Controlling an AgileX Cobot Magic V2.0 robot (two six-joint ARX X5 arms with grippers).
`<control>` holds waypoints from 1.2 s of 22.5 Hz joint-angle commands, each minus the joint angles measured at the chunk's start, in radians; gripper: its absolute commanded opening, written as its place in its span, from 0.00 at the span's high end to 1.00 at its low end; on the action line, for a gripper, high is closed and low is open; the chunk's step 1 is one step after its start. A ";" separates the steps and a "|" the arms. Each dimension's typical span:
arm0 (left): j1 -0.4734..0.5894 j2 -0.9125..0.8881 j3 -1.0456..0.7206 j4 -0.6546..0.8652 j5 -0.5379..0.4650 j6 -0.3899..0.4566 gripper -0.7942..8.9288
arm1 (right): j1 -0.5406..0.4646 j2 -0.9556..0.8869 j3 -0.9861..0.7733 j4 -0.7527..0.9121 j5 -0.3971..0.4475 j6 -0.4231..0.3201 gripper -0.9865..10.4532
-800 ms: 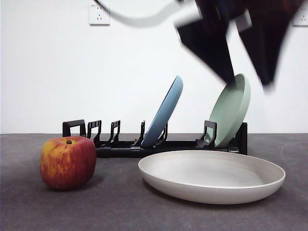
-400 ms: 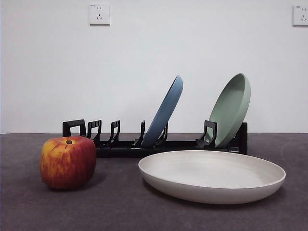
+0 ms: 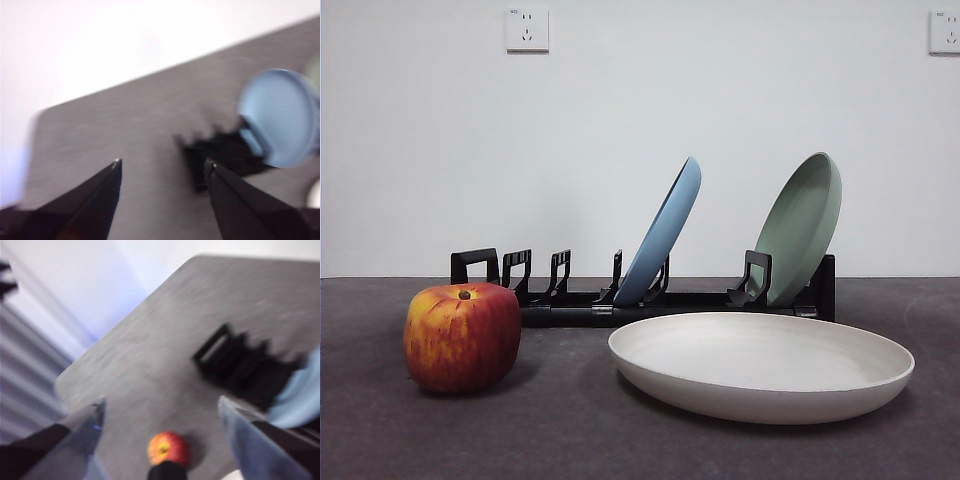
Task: Take the yellow plate from the plate rack,put the plate on the table,take the apple from the table,put the apple in the plate
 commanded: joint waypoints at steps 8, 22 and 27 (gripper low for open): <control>0.043 -0.227 -0.004 -0.089 -0.167 -0.014 0.63 | 0.255 0.276 0.076 -0.023 0.164 -0.115 0.52; 0.042 -0.332 -0.004 -0.307 -0.162 -0.120 0.63 | 0.410 0.726 0.090 0.102 0.362 -0.217 0.52; 0.042 -0.332 -0.004 -0.324 -0.162 -0.120 0.63 | 0.412 0.787 0.090 0.117 0.401 -0.217 0.76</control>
